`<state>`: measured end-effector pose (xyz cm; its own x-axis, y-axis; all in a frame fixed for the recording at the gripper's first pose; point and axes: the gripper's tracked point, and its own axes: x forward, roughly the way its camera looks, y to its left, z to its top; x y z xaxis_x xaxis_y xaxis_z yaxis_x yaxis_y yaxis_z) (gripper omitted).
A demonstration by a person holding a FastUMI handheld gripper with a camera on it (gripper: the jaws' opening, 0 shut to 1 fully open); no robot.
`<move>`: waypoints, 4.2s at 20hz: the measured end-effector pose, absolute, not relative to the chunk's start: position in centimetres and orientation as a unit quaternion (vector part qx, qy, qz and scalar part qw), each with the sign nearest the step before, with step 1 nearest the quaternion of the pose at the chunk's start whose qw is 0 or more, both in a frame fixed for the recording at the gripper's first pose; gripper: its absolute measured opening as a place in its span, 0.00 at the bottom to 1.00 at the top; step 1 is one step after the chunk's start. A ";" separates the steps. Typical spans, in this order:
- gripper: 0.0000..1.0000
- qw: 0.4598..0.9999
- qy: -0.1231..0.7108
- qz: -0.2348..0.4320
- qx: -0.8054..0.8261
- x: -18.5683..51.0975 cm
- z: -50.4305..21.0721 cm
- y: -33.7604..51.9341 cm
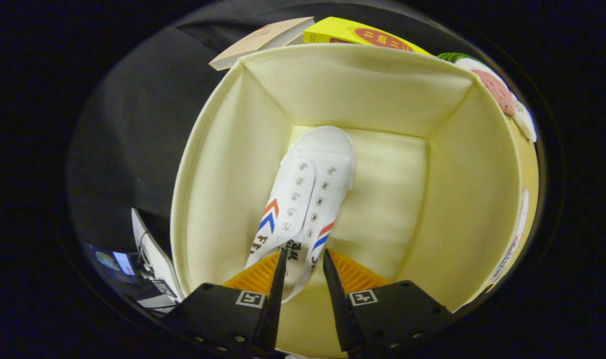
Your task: Open the storage box then place both shoes into the box .Put the left shoe in first, then the right shoe, with the right side of both shoes facing outward in a uniform manner.
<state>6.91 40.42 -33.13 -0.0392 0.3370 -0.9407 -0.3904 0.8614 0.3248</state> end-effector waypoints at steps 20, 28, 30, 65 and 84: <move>0.97 0.745 0.600 0.291 -0.006 11.8 -25.6 12.6; 0.97 0.759 0.615 0.213 -0.020 15.5 -31.5 0.3; 0.96 0.766 0.610 0.198 -0.048 16.3 -32.9 -2.6; 0.00 0.740 0.626 0.225 0.095 15.0 -30.6 1.1; 0.00 0.776 0.564 0.273 0.064 10.1 -22.0 30.1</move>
